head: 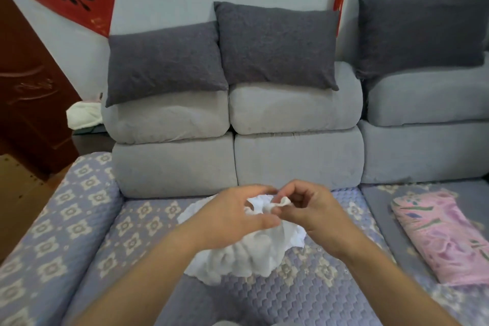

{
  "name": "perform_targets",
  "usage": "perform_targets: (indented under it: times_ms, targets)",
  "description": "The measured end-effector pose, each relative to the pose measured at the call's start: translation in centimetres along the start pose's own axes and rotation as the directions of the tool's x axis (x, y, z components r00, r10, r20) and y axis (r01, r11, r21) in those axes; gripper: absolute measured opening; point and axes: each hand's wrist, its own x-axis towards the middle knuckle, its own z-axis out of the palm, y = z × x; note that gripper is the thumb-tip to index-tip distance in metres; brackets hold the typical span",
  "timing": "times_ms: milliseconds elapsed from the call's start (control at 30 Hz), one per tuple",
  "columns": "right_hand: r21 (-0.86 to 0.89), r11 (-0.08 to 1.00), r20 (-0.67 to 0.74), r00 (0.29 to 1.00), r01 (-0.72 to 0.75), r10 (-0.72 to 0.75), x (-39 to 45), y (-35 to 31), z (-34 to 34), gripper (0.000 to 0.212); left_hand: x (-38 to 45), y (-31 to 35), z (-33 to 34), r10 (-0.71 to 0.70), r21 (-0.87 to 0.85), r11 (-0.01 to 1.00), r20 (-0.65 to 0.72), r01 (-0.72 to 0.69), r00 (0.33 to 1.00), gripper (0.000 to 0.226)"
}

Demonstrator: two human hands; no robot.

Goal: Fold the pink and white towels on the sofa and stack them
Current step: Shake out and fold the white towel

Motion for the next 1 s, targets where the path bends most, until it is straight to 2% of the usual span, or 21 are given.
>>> perform_targets:
  times_ms: [67,167,267,400,500,567,600,667,733,800,867,900,1000]
  targets:
    - [0.02,1.0,-0.023,1.0,0.004,-0.003,-0.1,0.0,0.0,0.015,0.3,0.1,0.9,-0.015,-0.037,0.999,-0.045,0.013,0.999,0.014]
    - [0.095,0.995,-0.058,0.997,-0.04,0.046,-0.2,0.3,-0.5,0.024,0.4,-0.4,1.7,-0.058,-0.049,0.997,-0.08,0.054,0.995,0.02]
    - [0.107,0.984,-0.025,0.989,-0.141,0.144,-0.5,0.5,-0.9,0.023,0.3,-0.6,2.2,-0.053,-0.067,0.997,-0.111,0.046,0.992,0.019]
    - [-0.092,0.959,0.025,0.963,-0.267,0.27,-0.7,0.1,-1.0,0.014,0.2,-0.6,2.3,-0.057,-0.119,0.992,-0.123,0.042,0.991,0.018]
    - [-0.172,0.944,0.046,0.955,-0.28,0.292,-0.8,-0.1,-0.9,0.006,0.1,-0.6,2.4,-0.044,-0.089,0.995,-0.126,0.033,0.991,0.019]
    - [-0.186,0.953,-0.072,0.971,-0.237,0.227,-0.4,0.5,-1.3,0.01,-0.1,-1.0,2.3,-0.061,-0.076,0.996,-0.126,0.052,0.99,0.019]
    - [-0.172,0.959,-0.176,0.965,-0.225,0.195,0.1,0.8,-1.8,0.012,-0.2,-1.6,2.0,-0.095,-0.039,0.995,-0.116,0.091,0.989,0.023]
    - [-0.135,0.961,-0.411,0.896,-0.241,0.167,1.7,2.1,-3.5,0.016,-0.7,-4.1,0.8,-0.169,0.075,0.981,-0.105,0.178,0.98,0.042]
    - [-0.12,0.948,-0.627,0.763,-0.295,0.158,3.5,3.8,-6.1,0.015,-1.4,-8.0,-0.6,-0.242,0.155,0.955,-0.09,0.253,0.966,0.062]
    - [-0.114,0.942,-0.763,0.635,-0.317,0.122,4.6,5.6,-9.2,0.013,-2.6,-11.8,-1.7,-0.331,0.245,0.911,-0.051,0.333,0.942,0.07]
    - [-0.113,0.946,-0.823,0.562,-0.304,0.082,5.2,7.0,-12.0,0.016,-4.0,-14.9,-2.6,-0.382,0.29,0.878,-0.057,0.381,0.922,0.061]
    - [-0.127,0.945,-0.836,0.545,-0.302,0.062,5.3,7.5,-12.9,0.018,-4.5,-16.0,-3.0,-0.391,0.253,0.88,-0.093,0.401,0.916,0.05]
    - [-0.218,0.926,-0.841,0.54,-0.309,-0.018,5.7,8.2,-13.8,0.019,-5.8,-17.9,-3.6,-0.405,-0.008,0.912,-0.176,0.41,0.897,0.02]
